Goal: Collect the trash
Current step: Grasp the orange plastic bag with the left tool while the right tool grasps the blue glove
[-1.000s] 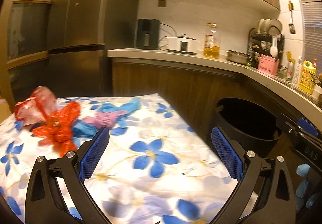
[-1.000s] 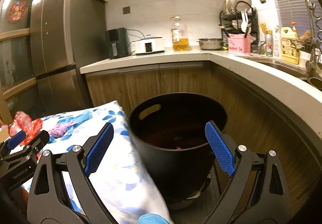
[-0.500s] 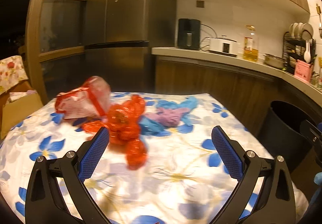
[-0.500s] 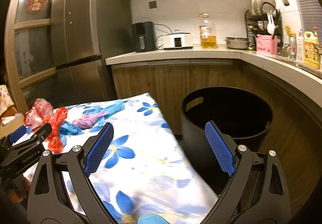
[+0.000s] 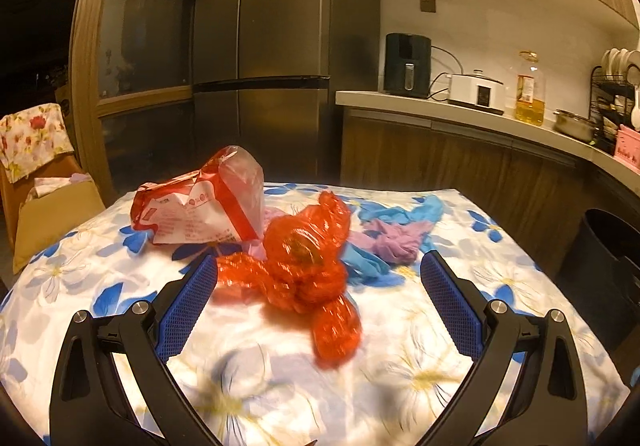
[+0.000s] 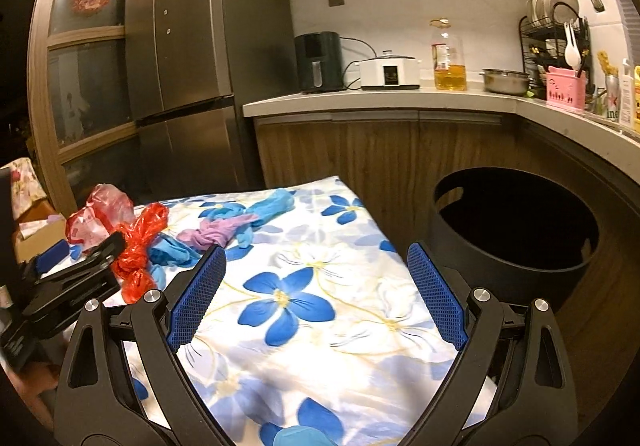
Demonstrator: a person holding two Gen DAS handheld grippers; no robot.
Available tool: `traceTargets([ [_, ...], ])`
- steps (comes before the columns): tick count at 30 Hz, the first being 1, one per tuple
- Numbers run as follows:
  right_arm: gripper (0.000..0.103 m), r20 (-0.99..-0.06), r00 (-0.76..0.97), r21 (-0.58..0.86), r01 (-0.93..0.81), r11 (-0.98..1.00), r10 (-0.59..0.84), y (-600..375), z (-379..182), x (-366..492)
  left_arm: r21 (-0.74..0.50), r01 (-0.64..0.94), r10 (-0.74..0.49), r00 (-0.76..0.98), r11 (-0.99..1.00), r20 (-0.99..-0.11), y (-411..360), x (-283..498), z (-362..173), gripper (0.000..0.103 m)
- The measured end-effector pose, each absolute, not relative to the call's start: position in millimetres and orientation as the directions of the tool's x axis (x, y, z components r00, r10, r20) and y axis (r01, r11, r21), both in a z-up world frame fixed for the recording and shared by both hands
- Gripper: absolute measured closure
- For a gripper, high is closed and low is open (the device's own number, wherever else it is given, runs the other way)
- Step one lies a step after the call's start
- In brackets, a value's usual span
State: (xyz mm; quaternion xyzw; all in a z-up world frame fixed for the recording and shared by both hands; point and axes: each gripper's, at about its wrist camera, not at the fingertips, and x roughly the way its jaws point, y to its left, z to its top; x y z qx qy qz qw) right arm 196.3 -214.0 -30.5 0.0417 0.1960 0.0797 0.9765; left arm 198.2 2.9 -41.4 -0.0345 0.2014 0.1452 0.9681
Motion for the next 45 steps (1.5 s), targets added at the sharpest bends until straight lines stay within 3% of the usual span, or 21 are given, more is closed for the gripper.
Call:
traceTargets([
  [5,0.012,-0.381,0.906,0.113,-0.153,0.982,0.186,-206,-32,204,0.001,-0.312,0.278,0.844,0.950,-0.459,13,229,-51,0.014],
  [7,0.012,-0.380,0.906,0.111,-0.157,0.981,0.188,-203,-32,206,-0.009,-0.316,0.272,0.829,0.949,-0.488,17,235,-57,0.025],
  [10,0.012,-0.384,0.903,0.112,-0.160,0.981,0.191,-201,-33,210,-0.028,-0.317,0.254,0.808,0.948,-0.531,23,240,-66,0.051],
  [18,0.012,-0.401,0.891,0.094,-0.193,0.977,0.215,-184,-38,218,-0.077,-0.284,0.202,0.824,0.956,-0.530,26,224,-68,0.068],
  [29,0.012,-0.425,0.848,0.048,-0.326,0.944,0.315,-120,-49,233,-0.169,-0.353,0.247,0.859,0.920,-0.449,51,153,-40,0.071],
  [36,0.019,-0.470,0.795,0.024,-0.423,0.906,0.384,-60,-61,256,-0.170,-0.406,0.301,0.848,0.898,-0.437,76,136,-34,0.070],
  [40,0.026,-0.520,0.752,0.022,-0.462,0.887,0.405,-32,-72,272,-0.181,-0.420,0.310,0.845,0.889,-0.435,88,132,-32,0.070],
  [45,0.048,-0.586,0.709,0.012,-0.478,0.878,0.393,-17,-87,283,-0.183,-0.428,0.319,0.845,0.885,-0.430,96,130,-29,0.070],
])
